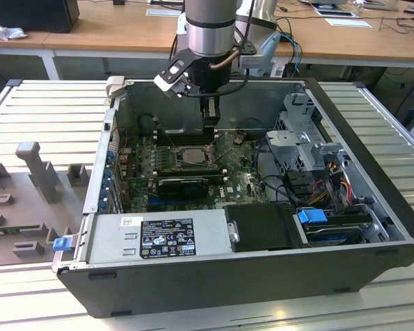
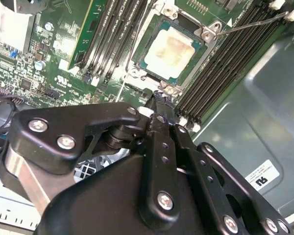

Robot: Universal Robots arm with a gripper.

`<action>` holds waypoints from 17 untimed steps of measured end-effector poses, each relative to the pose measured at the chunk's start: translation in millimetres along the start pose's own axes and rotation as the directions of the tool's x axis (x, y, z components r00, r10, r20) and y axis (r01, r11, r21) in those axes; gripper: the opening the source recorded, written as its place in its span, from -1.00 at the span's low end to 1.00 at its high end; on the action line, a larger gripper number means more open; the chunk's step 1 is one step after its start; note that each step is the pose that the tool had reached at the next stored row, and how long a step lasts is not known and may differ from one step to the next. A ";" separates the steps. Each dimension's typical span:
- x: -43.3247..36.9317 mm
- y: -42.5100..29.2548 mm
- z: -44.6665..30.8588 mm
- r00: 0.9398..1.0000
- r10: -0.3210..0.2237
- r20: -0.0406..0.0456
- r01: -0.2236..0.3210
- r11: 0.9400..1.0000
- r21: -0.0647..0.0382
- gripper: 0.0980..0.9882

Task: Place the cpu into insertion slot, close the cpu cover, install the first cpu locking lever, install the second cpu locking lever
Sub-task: 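Close the cpu cover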

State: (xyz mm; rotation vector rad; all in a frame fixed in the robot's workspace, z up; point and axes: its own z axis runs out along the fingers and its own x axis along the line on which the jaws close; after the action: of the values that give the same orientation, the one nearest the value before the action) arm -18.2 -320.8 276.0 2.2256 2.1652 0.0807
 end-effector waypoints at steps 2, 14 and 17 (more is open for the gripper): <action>0.1 2.9 0.2 1.000 0.000 0.000 0.000 1.000 0.000 -0.98; 0.8 29.0 2.5 1.000 0.000 0.000 0.000 1.000 0.003 -0.98; 1.0 37.3 3.7 1.000 0.000 0.000 0.000 1.000 0.004 -0.98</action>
State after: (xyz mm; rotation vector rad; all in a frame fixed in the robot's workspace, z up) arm 19.3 -320.7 274.6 2.2275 2.1672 0.0767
